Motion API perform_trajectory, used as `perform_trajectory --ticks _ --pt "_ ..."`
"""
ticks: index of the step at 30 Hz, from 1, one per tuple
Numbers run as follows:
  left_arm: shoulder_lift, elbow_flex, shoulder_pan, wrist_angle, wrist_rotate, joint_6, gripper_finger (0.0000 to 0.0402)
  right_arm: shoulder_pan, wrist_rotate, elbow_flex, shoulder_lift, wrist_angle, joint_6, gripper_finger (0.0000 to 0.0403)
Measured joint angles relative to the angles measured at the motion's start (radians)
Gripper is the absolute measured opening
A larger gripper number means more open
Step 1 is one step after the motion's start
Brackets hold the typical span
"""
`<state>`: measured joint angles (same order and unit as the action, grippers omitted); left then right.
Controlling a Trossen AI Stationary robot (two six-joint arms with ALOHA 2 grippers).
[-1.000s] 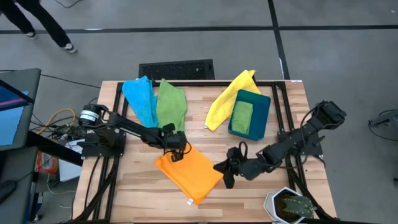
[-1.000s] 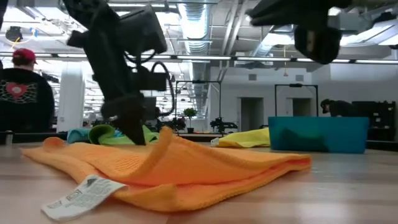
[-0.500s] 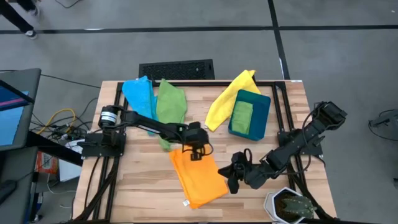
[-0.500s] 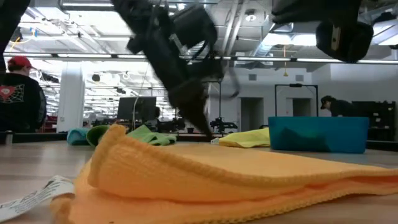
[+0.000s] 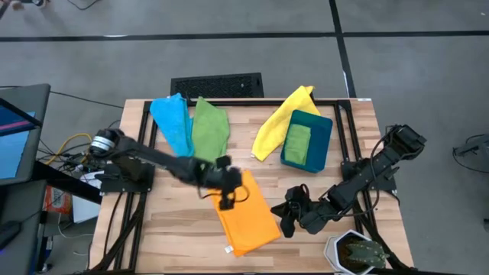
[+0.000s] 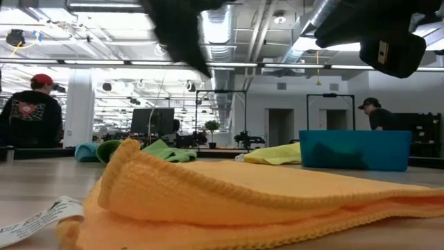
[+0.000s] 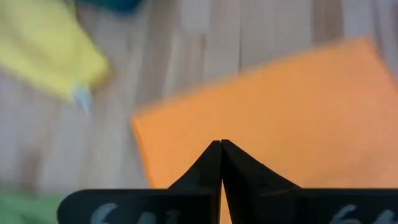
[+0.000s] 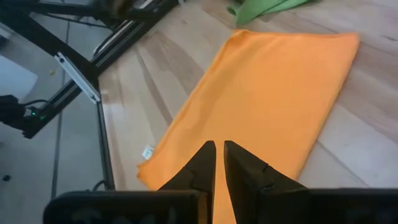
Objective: Fold microfiber towels
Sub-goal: Fold the orange microfiber cloth
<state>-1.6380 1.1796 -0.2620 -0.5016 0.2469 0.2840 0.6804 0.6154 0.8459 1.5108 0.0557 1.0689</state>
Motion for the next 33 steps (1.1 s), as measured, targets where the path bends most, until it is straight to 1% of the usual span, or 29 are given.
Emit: perform_trajectory --ticks 3,6,9,12,17,20,23,27,31,33 --pt "0.022 -0.153 -0.086 0.067 0.037 0.139 0.0000 0.000 0.016 0.000 0.000 0.004 -0.004 0.0058" --pt "0.024 -0.255 -0.137 0.122 0.075 0.281 0.0000 0.000 0.016 0.000 0.000 0.012 -0.004 0.0058" --pt "0.021 -0.314 -0.144 0.133 0.109 0.360 0.0000 0.000 0.016 0.000 0.000 0.012 -0.004 0.0058" --pt "0.020 -0.355 -0.128 0.145 0.113 0.373 0.0000 -0.002 0.016 0.000 0.000 0.013 -0.004 0.0058" --pt "0.017 -0.426 -0.075 0.197 0.091 0.344 0.0000 -0.009 0.016 0.000 0.000 0.015 -0.004 0.0058" --pt "0.017 -0.447 -0.027 0.214 0.090 0.286 0.0000 -0.011 0.018 0.000 0.000 0.014 -0.004 0.0058" --pt "0.017 -0.447 0.040 0.236 0.070 0.172 0.0000 -0.017 0.018 0.000 0.000 0.015 -0.004 0.0058" --pt "0.017 -0.446 0.136 0.310 0.021 0.045 0.0000 -0.039 0.019 0.000 0.000 0.015 -0.004 0.0058" --pt "0.019 -0.394 0.208 0.309 0.018 -0.003 0.0000 -0.081 0.014 0.000 0.000 0.015 -0.015 0.0058" --pt "0.040 -0.361 0.216 0.278 0.010 -0.009 0.0000 -0.095 0.000 0.000 0.000 0.013 -0.068 0.0058"
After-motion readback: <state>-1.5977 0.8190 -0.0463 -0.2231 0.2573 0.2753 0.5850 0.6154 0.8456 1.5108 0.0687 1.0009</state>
